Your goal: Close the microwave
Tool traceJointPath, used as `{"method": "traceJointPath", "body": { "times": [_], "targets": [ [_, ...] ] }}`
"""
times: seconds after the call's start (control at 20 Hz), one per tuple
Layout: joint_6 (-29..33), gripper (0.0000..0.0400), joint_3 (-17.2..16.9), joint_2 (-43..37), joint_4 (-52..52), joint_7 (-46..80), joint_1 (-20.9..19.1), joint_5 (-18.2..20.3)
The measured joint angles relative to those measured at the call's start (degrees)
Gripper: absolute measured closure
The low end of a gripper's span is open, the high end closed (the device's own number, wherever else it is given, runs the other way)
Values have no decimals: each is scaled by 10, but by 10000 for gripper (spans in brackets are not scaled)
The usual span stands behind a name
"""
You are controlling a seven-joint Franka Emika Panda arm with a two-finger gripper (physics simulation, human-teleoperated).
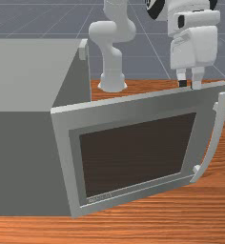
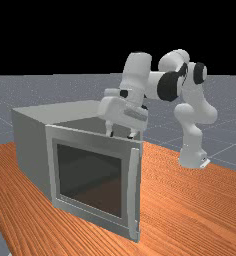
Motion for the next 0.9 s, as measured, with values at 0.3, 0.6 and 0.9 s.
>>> {"method": "traceJointPath", "body": {
  "times": [0.3,0.6,0.9],
  "targets": [
    [-6,0,1,9,15,5,8,-3],
    [-70,0,4,38,81,-1,6,4],
    [-71,0,6,63,81,-2,5,9]
  ]
}}
